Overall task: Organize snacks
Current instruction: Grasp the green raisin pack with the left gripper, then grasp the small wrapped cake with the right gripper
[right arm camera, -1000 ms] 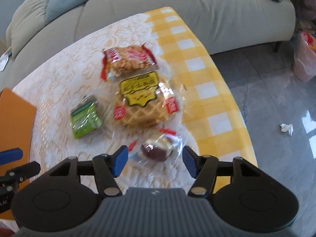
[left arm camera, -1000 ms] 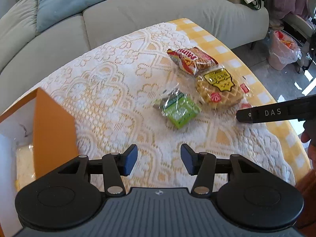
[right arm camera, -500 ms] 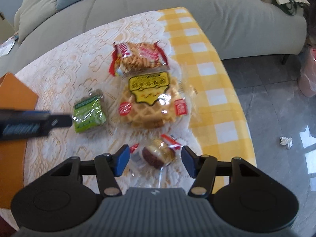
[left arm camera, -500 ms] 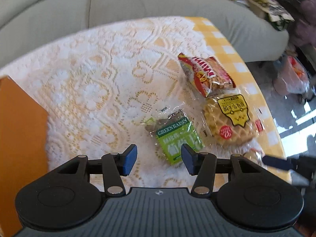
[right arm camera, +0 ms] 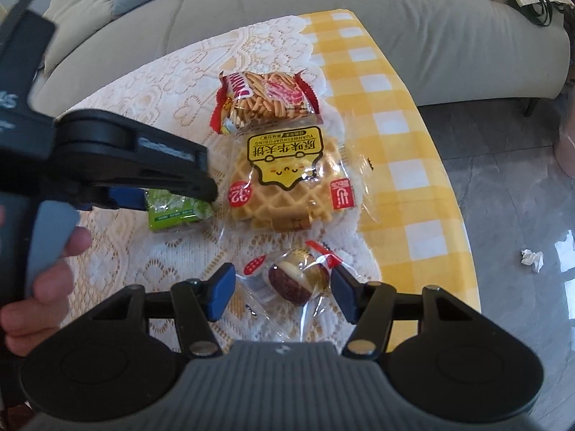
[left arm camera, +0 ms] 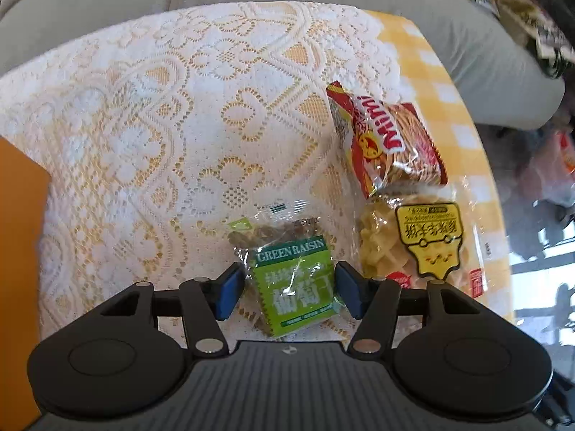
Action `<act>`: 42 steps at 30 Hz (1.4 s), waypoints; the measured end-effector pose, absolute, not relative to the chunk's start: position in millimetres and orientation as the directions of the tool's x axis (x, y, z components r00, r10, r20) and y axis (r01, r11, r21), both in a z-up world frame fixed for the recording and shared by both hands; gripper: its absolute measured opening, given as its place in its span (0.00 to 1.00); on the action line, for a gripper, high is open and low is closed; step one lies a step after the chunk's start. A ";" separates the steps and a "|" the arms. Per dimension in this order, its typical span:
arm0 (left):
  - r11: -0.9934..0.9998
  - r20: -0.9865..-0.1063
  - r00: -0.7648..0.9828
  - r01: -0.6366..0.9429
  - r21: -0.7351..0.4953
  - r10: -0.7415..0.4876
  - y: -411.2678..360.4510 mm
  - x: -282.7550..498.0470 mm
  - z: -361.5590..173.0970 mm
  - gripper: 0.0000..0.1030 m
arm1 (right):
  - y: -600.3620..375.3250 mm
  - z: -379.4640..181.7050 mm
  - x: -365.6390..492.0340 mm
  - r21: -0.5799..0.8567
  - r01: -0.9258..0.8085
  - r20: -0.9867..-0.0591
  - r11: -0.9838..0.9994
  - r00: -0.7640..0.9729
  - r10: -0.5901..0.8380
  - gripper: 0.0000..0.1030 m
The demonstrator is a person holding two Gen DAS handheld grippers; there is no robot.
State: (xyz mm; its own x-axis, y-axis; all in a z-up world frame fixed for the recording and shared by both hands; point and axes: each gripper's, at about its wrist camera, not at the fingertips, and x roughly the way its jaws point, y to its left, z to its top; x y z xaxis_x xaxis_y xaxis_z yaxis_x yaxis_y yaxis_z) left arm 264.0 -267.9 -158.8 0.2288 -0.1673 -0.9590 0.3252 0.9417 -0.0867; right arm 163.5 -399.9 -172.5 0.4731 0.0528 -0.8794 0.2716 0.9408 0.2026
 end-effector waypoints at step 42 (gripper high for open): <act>0.931 -0.944 0.279 0.360 -0.067 -0.176 -164.9 185.5 -90.9 0.44 | -365.0 -183.8 174.5 0.017 0.149 -0.899 0.989 0.435 -0.050 0.52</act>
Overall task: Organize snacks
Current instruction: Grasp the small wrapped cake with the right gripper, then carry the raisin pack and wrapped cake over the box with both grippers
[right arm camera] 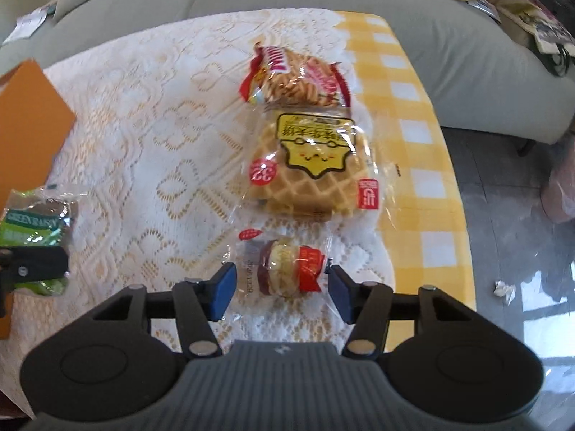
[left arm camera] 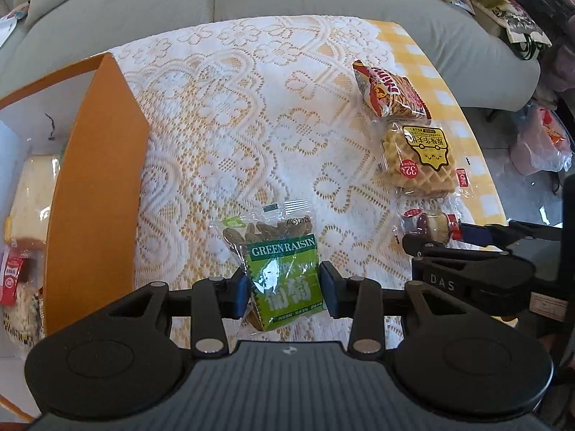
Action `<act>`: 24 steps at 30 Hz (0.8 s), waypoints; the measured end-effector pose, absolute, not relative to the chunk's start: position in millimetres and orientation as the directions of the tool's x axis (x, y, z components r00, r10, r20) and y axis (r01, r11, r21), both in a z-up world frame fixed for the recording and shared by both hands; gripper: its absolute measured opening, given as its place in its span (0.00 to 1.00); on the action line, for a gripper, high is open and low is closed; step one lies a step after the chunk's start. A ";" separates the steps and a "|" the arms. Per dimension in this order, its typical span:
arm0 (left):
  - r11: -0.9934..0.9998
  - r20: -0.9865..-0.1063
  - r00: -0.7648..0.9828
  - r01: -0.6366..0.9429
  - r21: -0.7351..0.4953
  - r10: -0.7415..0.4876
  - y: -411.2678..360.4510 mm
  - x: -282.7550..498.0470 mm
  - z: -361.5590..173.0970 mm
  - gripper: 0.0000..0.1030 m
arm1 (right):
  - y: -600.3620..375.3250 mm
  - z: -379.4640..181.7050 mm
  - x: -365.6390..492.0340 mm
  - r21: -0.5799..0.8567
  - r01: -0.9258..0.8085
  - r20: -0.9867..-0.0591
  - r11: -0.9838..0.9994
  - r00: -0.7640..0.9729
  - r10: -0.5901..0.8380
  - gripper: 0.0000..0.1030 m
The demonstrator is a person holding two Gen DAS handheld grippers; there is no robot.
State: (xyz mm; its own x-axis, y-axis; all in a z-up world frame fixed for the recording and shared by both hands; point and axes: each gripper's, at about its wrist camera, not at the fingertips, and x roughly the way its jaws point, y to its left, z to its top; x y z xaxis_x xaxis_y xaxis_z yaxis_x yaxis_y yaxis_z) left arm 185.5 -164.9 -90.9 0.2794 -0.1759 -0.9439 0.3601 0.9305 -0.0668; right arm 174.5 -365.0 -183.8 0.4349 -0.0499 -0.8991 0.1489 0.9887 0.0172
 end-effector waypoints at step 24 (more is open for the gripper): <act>0.944 -0.923 0.323 0.314 -0.104 -0.210 -93.1 141.4 -43.6 0.43 | -292.9 -126.0 112.0 0.092 -0.062 -0.795 0.994 0.596 0.111 0.38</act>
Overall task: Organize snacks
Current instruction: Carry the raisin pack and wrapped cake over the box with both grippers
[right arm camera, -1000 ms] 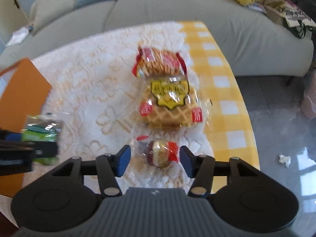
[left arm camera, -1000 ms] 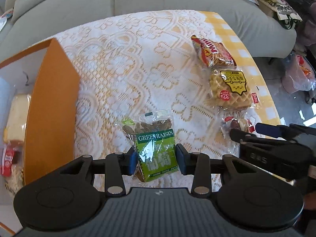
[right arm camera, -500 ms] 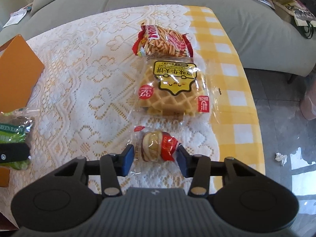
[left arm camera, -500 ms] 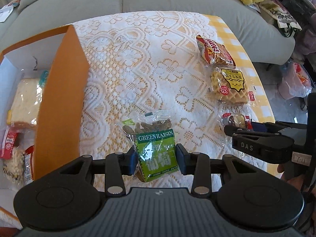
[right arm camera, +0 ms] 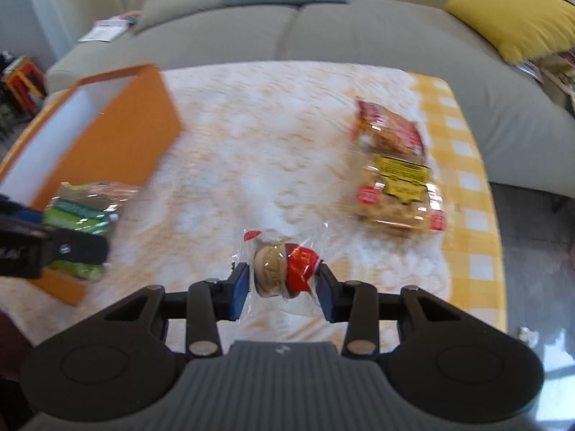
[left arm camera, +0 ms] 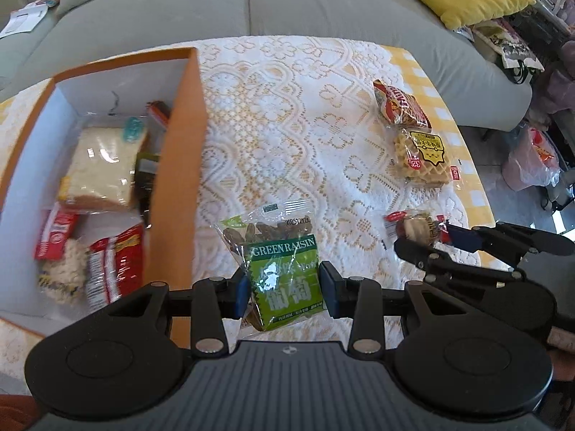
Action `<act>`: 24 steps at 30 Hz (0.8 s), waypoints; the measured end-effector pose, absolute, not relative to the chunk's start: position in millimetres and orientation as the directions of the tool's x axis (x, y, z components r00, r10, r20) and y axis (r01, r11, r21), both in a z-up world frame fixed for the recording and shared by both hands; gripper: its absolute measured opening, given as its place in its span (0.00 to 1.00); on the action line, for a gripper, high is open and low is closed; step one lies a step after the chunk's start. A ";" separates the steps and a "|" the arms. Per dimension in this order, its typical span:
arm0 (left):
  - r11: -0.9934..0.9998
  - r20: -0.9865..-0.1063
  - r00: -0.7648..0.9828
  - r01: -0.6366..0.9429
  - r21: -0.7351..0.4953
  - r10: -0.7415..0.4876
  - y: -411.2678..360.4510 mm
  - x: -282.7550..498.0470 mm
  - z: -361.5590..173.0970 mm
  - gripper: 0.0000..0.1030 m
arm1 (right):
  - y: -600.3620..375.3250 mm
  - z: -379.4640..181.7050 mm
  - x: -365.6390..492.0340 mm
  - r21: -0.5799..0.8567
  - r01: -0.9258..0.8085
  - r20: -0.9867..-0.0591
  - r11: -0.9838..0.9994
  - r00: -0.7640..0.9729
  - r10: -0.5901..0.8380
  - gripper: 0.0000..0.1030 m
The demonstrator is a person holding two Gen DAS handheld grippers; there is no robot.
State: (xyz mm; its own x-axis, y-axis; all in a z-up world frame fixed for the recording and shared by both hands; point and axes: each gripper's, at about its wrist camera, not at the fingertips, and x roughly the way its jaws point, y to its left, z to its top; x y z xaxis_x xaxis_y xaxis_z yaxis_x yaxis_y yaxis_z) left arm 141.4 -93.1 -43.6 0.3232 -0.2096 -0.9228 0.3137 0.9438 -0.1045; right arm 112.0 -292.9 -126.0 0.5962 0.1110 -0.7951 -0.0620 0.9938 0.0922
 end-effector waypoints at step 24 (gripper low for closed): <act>0.990 -0.882 0.450 0.069 -0.121 -0.139 69.3 158.9 7.5 0.43 | -126.2 -38.2 127.6 0.074 -0.403 -0.676 0.912 0.653 0.343 0.38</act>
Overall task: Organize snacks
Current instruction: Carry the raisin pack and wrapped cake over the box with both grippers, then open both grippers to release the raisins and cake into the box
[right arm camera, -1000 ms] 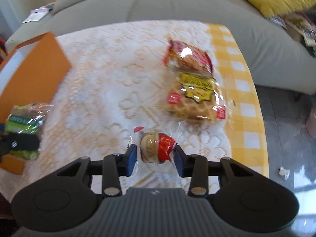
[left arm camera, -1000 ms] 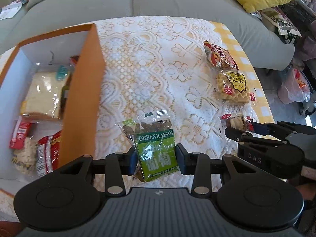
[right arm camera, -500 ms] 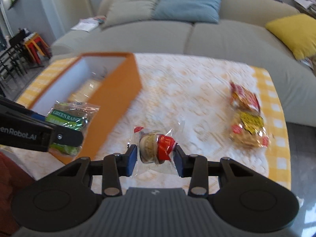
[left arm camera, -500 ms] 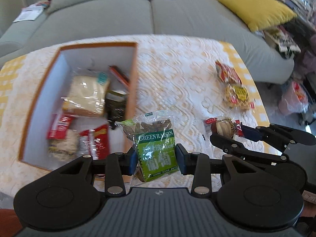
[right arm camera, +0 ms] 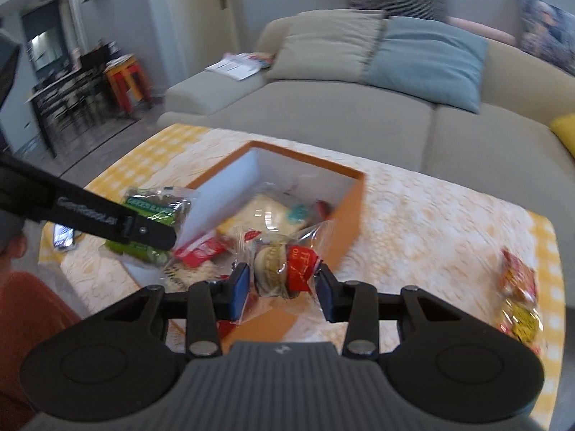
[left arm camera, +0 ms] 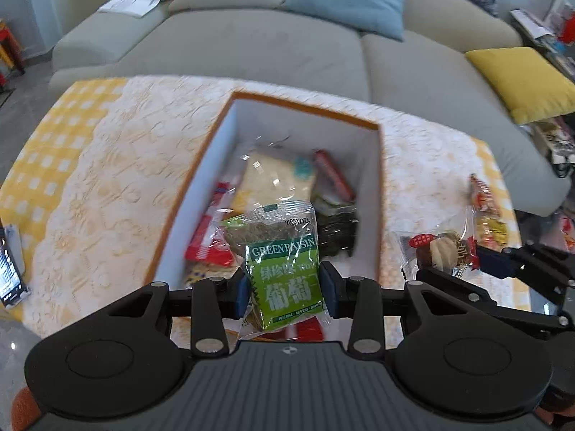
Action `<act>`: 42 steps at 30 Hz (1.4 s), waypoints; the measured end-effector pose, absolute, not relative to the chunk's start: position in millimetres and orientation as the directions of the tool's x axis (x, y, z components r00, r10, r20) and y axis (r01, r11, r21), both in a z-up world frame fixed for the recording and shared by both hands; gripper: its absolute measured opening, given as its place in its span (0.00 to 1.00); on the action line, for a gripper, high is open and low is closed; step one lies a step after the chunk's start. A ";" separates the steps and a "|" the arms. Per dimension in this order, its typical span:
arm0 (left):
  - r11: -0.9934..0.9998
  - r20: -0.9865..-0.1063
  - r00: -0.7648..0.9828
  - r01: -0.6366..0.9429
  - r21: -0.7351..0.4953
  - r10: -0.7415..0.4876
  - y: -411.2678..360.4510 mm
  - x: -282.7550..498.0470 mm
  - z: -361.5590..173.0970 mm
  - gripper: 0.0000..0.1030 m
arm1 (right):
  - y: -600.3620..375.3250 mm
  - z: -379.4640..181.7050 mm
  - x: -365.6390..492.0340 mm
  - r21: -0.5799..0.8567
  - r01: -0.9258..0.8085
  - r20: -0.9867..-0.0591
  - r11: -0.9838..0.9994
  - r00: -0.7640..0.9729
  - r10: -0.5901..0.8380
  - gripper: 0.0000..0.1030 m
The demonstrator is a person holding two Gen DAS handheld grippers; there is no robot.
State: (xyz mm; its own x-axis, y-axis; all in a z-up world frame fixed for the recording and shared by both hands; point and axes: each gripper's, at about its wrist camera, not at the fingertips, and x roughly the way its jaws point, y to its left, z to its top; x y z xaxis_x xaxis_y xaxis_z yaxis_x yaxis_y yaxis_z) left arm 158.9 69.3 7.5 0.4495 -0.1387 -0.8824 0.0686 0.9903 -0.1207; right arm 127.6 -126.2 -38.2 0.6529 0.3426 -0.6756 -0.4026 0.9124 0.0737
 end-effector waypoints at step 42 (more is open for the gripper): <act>0.985 -0.964 0.255 0.166 -0.039 -0.081 72.3 243.1 -101.3 0.60 | -21.9 -137.9 219.2 -0.188 -0.790 -0.937 0.584 0.322 0.134 0.43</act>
